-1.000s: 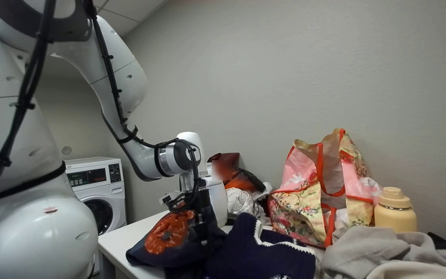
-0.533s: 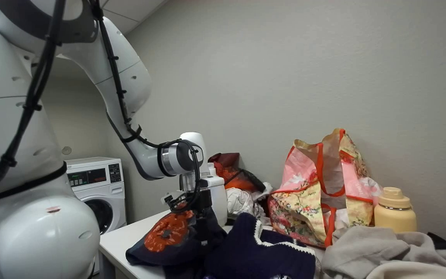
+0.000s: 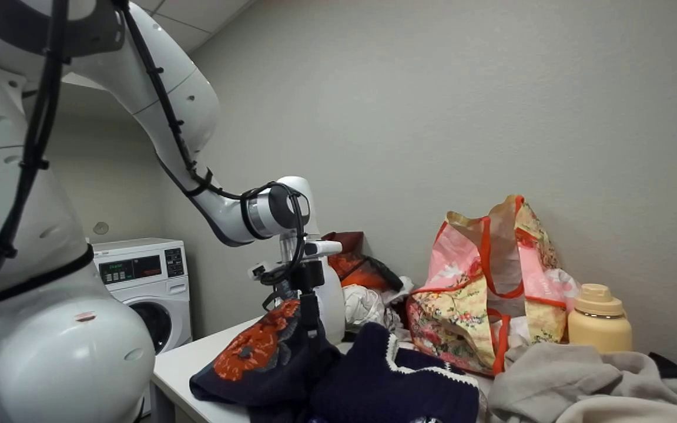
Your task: Fold the garment on the left side of the table
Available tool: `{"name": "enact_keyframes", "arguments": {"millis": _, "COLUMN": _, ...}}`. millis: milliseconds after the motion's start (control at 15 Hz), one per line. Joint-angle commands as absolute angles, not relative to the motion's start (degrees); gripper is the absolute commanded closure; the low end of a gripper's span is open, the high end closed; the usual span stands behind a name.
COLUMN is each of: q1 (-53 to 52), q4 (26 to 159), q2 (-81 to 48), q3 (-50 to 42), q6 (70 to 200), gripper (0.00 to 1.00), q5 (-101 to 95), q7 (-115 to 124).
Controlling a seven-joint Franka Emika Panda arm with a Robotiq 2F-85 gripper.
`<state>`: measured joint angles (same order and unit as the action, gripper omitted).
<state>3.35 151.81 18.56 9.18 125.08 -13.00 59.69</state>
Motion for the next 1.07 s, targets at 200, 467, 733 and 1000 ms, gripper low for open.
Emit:
{"name": "enact_keyframes", "arguments": {"millis": 200, "q1": 0.94, "q4": 149.79, "q2": 21.15, "q3": 8.04, "q6": 126.49, "gripper": 0.0, "q5": -6.48, "q7": 54.85}}
{"name": "enact_keyframes", "arguments": {"millis": 467, "q1": -0.1, "q4": 149.2, "q2": 17.57, "q3": 8.85, "q6": 131.77, "gripper": 0.0, "q5": -4.65, "q7": 53.29}}
{"name": "enact_keyframes", "arguments": {"millis": 733, "q1": -0.94, "q4": 147.74, "q2": 13.21, "q3": 8.88, "q6": 136.22, "gripper": 0.0, "q5": -3.88, "q7": 53.41}}
{"name": "enact_keyframes", "arguments": {"millis": 1000, "q1": -2.62, "q4": 144.17, "q2": 8.79, "q3": 8.52, "q6": 136.45, "gripper": 0.0, "q5": -0.07, "q7": 51.17}}
